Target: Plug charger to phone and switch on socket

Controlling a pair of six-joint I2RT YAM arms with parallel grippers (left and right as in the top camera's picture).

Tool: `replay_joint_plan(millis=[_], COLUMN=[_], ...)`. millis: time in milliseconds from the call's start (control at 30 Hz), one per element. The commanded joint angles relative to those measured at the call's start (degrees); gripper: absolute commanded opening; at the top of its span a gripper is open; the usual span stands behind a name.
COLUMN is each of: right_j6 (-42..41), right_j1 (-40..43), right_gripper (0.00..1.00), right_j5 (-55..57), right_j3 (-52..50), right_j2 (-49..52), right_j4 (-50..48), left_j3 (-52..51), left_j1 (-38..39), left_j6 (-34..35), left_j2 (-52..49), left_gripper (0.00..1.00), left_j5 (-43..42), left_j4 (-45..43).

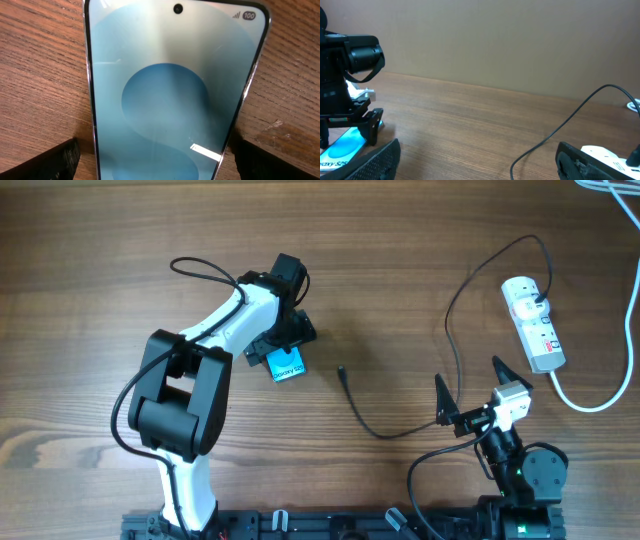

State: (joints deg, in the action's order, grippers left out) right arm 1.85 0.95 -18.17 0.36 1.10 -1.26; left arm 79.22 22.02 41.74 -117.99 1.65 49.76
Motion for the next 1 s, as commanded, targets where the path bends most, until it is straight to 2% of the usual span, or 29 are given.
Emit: replay_joint_plan(millis=[0, 233, 333, 400, 500, 600, 667, 767, 800, 867, 967], right_j6=[1.0, 1.0, 1.0, 1.0, 1.0, 1.0, 1.0, 1.0, 1.0, 1.0, 1.0], right_j1=[0.2, 0.2, 0.2, 0.2, 0.2, 0.2, 0.2, 0.2, 0.2, 0.2, 0.2], right_gripper=[1.00, 1.00, 1.00, 1.00, 1.00, 1.00, 0.99, 1.00, 1.00, 1.00, 1.00], right_j5=[0.1, 0.1, 0.1, 0.1, 0.1, 0.1, 0.1, 0.1, 0.1, 0.1, 0.1], right_j3=[-0.1, -0.1, -0.1, -0.1, -0.1, -0.1, -0.1, -0.1, -0.1, -0.1, -0.1], right_j2=[-0.6, -0.6, -0.6, -0.6, -0.6, -0.6, -0.6, -0.6, -0.6, -0.6, -0.6], right_j4=[-0.1, -0.1, -0.1, -0.1, -0.1, -0.1, -0.1, -0.1, -0.1, -0.1, -0.1], left_j3=[-3.3, -3.3, -3.3, -3.3, -3.3, -3.3, -3.3, -3.3, -3.3, -3.3, -3.3], left_j1=[0.3, -0.6, -0.7, -0.7, -0.7, -0.6, -0.5, -0.5, -0.5, -0.5, -0.7], left_j6=[1.2, 0.6, -3.7, -4.0, -4.8, -11.7, -13.1, -15.9, -16.1, -16.1, -13.9], left_j2=[-4.7, -4.7, -4.7, -4.7, -4.7, -4.7, -4.7, -4.7, -4.7, -4.7, -4.7], left_gripper=[1.00, 1.00, 1.00, 1.00, 0.93, 0.82, 0.80, 0.82, 0.85, 0.98, 1.00], left_j5=[3.3, 3.3, 1.7, 1.3, 0.2, -6.0, -7.0, -7.5, -7.4, -7.4, -5.2], left_j4=[0.0, -0.6, -1.2, -1.1, -1.1, -1.3, -1.3, -1.3, -1.3, -1.3, -1.3])
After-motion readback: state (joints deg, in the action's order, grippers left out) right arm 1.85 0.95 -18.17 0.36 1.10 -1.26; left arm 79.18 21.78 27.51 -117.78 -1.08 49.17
